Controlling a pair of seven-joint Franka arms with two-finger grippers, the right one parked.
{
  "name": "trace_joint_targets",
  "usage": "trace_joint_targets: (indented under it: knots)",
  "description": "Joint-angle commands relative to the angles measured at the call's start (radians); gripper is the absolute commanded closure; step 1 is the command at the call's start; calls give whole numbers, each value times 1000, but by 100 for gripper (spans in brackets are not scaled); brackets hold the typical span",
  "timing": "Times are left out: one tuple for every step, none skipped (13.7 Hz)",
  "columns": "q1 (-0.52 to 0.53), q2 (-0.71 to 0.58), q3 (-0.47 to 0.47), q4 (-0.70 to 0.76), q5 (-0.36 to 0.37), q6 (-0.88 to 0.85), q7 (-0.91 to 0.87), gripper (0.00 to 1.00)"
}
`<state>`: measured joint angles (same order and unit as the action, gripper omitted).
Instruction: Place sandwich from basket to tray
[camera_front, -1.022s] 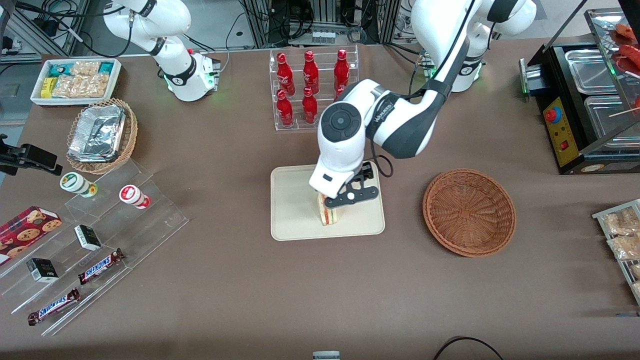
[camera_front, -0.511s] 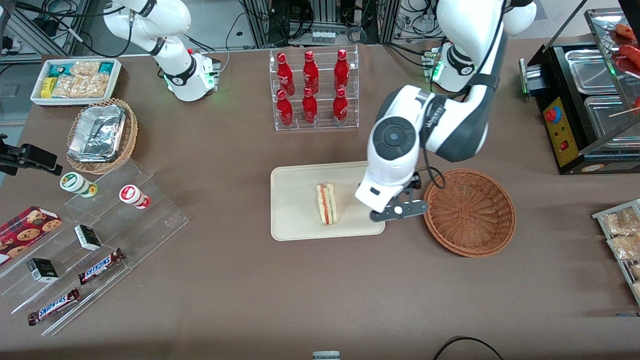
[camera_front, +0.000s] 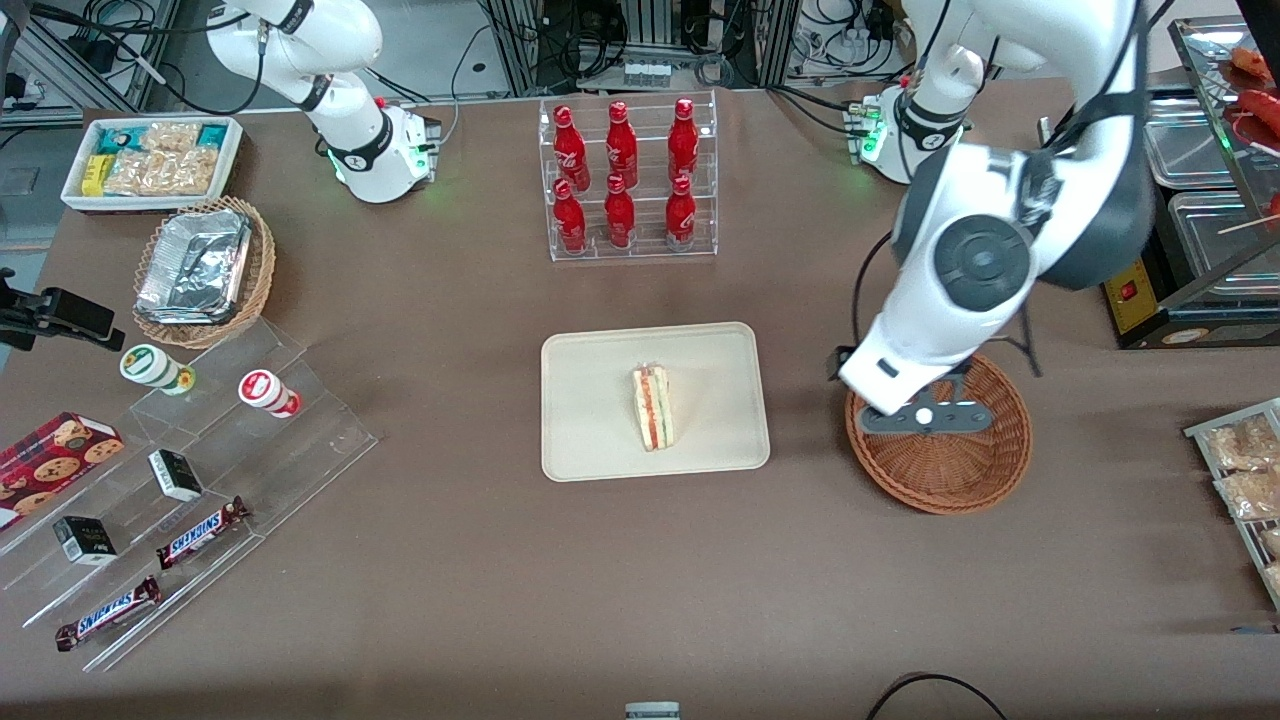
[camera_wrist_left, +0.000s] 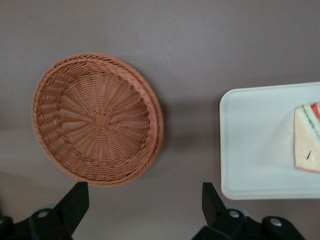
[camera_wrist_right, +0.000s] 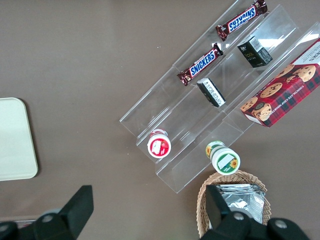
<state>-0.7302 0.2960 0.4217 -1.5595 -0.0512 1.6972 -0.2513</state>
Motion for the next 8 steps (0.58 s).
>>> trace_joint_targets:
  knots:
    - [-14,-101,55,-54,-13,-77,134,0]
    - [-12,-112,60,-50,-13,-99,183,0]
    - [-11,-126,75,-48,-12,-119,231,0]
    - [55,-139,62,-48,-7,-134,269,0]
    - [93,-152,33,-48,-7,-148,303,0]
    - [115,-164,16,-47,-4,-155,322,0]
    - [159,-176,-15,-47,-4,-162,325,0]
    - [213,-192,-70,-45,4,-169,325,0]
